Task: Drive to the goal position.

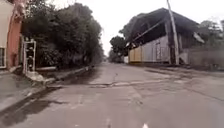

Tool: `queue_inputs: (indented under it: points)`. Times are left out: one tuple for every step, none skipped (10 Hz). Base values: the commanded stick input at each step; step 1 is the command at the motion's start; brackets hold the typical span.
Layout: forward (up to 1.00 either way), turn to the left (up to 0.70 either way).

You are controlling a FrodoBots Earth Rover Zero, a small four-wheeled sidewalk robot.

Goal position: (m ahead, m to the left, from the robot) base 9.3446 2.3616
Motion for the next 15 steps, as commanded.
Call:
queue_inputs:
  points:
    - [0.70,0.00]
    - [0.70,0.00]
    - [0.70,0.00]
    - [0.70,0.02]
    - [0.70,0.03]
    - [0.70,0.04]
    - [0.70,0.10]
    - [0.70,0.27]
    - [0.70,0.28]
    - [0.70,0.11]
    - [0.70,0.00]
    - [0.70,0.00]
    - [0.70,0.00]
    - [0.70,0.00]
    - [0.70,0.00]
